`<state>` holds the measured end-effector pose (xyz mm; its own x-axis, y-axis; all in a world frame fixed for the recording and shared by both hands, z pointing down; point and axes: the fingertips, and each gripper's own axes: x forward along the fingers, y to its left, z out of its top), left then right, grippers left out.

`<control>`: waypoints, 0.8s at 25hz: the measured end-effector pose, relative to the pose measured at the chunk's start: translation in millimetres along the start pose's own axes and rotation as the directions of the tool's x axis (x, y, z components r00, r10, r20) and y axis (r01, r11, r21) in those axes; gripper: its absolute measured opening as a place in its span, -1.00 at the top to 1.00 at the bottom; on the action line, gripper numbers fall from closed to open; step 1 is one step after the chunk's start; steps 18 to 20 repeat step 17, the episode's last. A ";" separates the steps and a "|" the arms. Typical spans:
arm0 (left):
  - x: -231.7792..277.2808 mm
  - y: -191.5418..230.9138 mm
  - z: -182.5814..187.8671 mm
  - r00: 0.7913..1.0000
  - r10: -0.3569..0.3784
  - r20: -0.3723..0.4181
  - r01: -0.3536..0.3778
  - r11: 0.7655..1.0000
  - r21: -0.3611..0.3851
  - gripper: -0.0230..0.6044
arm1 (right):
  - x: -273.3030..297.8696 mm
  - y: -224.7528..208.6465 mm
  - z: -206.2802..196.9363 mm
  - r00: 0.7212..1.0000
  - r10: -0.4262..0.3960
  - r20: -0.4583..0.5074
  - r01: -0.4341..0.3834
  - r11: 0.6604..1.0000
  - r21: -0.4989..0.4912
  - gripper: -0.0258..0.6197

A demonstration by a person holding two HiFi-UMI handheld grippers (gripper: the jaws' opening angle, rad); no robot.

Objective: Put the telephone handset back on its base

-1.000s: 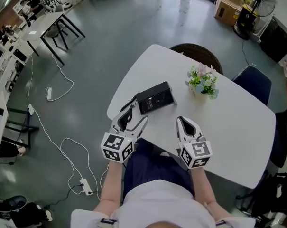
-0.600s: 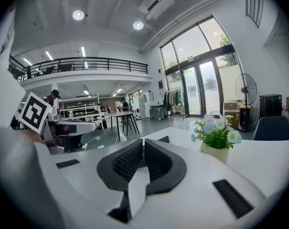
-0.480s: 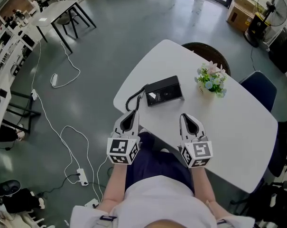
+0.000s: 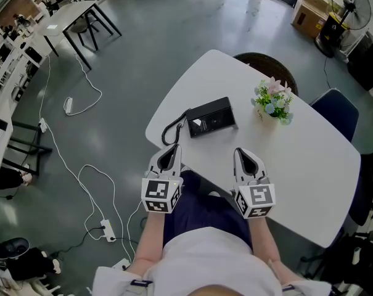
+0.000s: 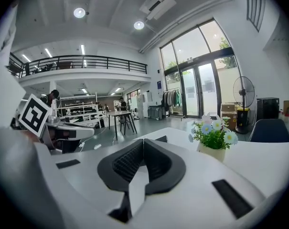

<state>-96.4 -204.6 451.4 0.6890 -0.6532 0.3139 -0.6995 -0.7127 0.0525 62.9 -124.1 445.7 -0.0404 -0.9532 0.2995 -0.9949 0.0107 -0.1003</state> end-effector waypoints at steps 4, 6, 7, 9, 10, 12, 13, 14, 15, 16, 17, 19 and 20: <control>3.6 1.0 -1.2 1.000 -0.008 -0.010 0.008 1.000 0.000 0.88 | 2.1 2.8 1.2 1.000 0.008 0.000 -0.008 1.000 0.003 0.82; 4.5 1.9 -0.9 1.000 -0.013 -0.012 0.013 1.000 -0.002 0.88 | 1.7 3.2 2.0 1.000 0.004 0.000 -0.004 1.000 0.002 0.82; 4.9 1.9 -0.6 1.000 -0.016 -0.012 0.016 1.000 -0.001 0.88 | 1.2 3.0 2.0 1.000 0.001 0.000 -0.001 1.000 0.002 0.82; 6.5 1.2 0.0 1.000 -0.024 -0.011 0.024 1.000 0.001 0.88 | 0.4 2.1 0.9 1.000 -0.005 -0.004 0.005 1.000 0.003 0.82; 7.4 0.6 -0.2 1.000 -0.028 -0.012 0.028 1.000 0.001 0.88 | 0.1 1.5 -0.2 1.000 -0.007 -0.007 0.007 1.000 0.004 0.82; 8.9 -1.0 -0.8 0.999 -0.034 -0.015 0.034 0.999 0.000 0.88 | -0.6 0.9 -2.0 1.000 -0.010 -0.013 0.011 1.000 0.005 0.82; 9.5 -2.0 -1.1 0.999 -0.037 -0.017 0.037 0.999 0.000 0.88 | -0.9 0.7 -2.3 1.000 -0.011 -0.015 0.011 1.000 0.006 0.82; 9.8 -3.0 -1.5 0.999 -0.040 -0.019 0.040 0.999 0.000 0.88 | -1.3 0.7 -2.6 1.000 -0.012 -0.017 0.012 1.000 0.007 0.82; 10.1 -4.1 -2.1 0.999 -0.043 -0.021 0.043 0.999 0.000 0.88 | -1.6 0.6 -2.9 1.000 -0.012 -0.018 0.012 1.000 0.007 0.82; 10.4 -5.1 -2.7 0.999 -0.046 -0.024 0.046 0.999 0.001 0.88 | -1.9 0.4 -3.2 1.000 -0.013 -0.020 0.013 1.000 0.008 0.82; 10.6 -6.1 -3.4 0.998 -0.049 -0.026 0.049 0.999 0.002 0.88 | -2.2 0.3 -3.6 1.000 -0.013 -0.021 0.013 1.000 0.008 0.82; 10.6 -6.1 -3.4 0.998 -0.049 -0.026 0.049 0.999 0.002 0.88 | -2.2 0.3 -3.6 1.000 -0.013 -0.021 0.013 1.000 0.008 0.82; 10.6 -6.1 -3.4 0.998 -0.049 -0.026 0.049 0.999 0.002 0.88 | -2.2 0.3 -3.6 1.000 -0.013 -0.021 0.013 1.000 0.008 0.82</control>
